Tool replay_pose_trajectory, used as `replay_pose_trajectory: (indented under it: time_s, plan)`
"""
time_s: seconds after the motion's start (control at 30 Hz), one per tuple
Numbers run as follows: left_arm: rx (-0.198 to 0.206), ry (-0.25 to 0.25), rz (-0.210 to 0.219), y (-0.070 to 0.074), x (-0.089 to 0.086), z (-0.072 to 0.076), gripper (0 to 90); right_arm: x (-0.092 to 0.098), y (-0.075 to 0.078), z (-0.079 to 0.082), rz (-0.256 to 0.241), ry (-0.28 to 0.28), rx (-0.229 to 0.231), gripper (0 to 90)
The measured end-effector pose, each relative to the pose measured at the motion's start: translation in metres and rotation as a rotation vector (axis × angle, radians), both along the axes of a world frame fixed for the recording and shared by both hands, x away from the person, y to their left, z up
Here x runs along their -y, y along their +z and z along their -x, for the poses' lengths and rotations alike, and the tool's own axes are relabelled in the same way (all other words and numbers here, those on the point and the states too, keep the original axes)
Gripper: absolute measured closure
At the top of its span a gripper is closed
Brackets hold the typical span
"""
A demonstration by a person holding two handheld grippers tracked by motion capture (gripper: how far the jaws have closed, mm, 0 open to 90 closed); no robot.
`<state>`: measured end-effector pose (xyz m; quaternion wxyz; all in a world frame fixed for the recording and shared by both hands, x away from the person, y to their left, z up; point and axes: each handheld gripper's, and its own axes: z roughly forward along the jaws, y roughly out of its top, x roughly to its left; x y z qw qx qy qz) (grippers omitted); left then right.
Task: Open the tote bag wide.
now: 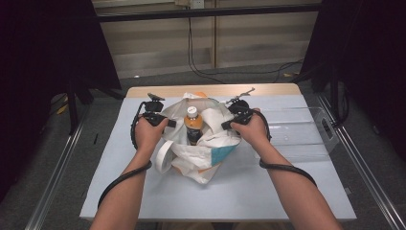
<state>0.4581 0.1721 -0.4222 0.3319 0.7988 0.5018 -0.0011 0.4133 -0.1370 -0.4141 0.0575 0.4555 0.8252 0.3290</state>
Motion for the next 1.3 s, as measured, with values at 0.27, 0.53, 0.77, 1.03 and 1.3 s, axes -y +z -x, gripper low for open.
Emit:
replay_pose_trajectory:
  time_s: [0.27,0.53,0.77,1.03,1.3]
  plan:
    - [-0.003,-0.001,-0.005,-0.005,-0.003,0.001,89.7,-0.001,-0.004,0.000,0.006,0.007,-0.002,89.5]
    - [0.003,0.006,-0.001,-0.007,-0.003,0.003,89.7,-0.002,-0.006,0.001,0.007,0.001,-0.010,89.6]
    - [-0.003,0.001,-0.003,-0.010,-0.005,0.003,89.7,-0.003,-0.008,0.001,0.008,0.010,-0.008,89.7]
    - [-0.005,0.009,0.004,-0.011,-0.006,0.005,89.8,-0.004,-0.013,0.001,0.006,0.001,-0.014,90.0]
    - [-0.007,0.018,0.005,-0.013,-0.012,0.005,89.6,-0.006,-0.017,0.003,0.005,-0.006,-0.018,89.8]
